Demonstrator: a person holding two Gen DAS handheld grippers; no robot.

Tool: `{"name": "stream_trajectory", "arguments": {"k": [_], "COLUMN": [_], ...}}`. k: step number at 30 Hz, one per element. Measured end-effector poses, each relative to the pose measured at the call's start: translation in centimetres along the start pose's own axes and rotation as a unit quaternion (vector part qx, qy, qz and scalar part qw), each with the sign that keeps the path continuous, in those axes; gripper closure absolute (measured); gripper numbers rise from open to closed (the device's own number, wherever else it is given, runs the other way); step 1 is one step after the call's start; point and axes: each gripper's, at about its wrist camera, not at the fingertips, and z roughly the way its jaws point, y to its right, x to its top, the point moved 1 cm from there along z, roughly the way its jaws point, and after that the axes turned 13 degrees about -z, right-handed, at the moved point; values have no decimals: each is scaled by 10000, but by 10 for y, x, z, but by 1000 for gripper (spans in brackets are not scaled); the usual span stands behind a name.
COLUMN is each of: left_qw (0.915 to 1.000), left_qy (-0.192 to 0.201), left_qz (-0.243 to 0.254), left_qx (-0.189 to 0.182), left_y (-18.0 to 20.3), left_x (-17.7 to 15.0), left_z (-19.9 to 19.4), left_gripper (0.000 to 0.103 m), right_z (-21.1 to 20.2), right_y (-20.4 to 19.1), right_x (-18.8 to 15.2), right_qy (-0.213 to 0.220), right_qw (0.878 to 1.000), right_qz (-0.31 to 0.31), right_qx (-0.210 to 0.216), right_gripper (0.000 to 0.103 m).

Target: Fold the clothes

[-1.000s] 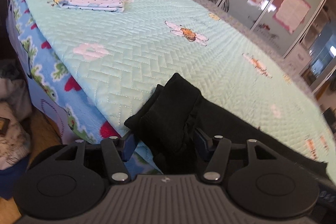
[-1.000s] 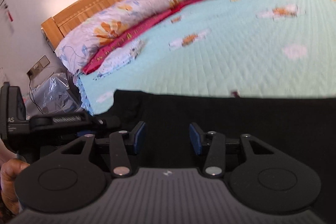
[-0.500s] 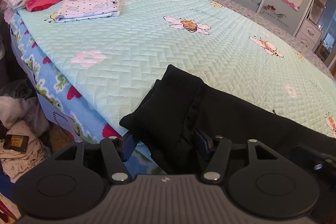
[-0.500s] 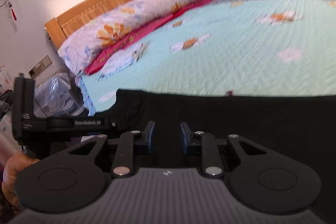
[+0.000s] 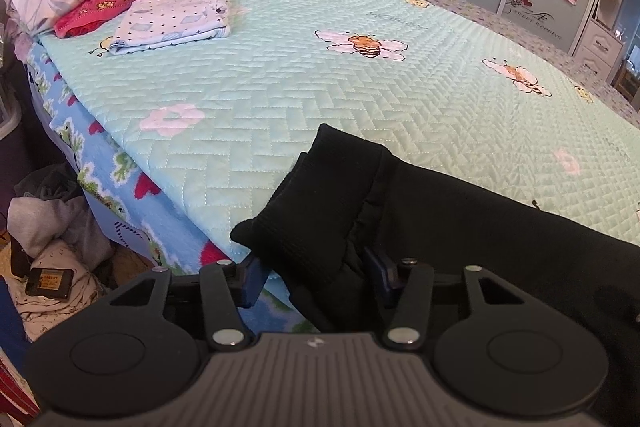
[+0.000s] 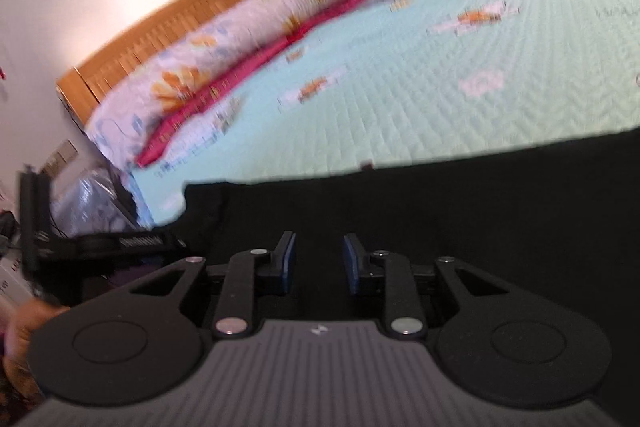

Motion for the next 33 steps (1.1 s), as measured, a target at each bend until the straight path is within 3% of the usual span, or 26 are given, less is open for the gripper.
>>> {"name": "stream_trajectory", "arguments": {"k": [5,17,22,29,31,32,33], "left_qw": [9999,9996,9996,9997,9998,9999,9999], "left_qy": [50,64,52,39,5,-16,-33], "left_qz": [112,237,246,229,185,158,128], "left_qx": [77,145,150,122,50,8,-42], "left_y": [4,10,12,11,8,6,4], "left_x": [-1,-2,-2,-3,-2,-1,-1], "left_z": [1,0,1,2,2,3,4], "left_gripper": [52,67,69,69,69,69,69], "right_z": [10,-8,-10,-28,-24,-21,-21], "right_y": [16,23,34,27,33,40,47], "right_x": [-13,-19,-24,-18,-24,-29,-34], "right_qy": [-278,-29,-46,244,75,-84,-125], "right_qw": [9991,9983,9965,9962,9962,9958,9946], "right_qz": [318,522,772,620,732,850,977], "right_qx": [21,267,313,570,471,337,317], "right_gripper": [74,73,73,72,71,72,82]}}
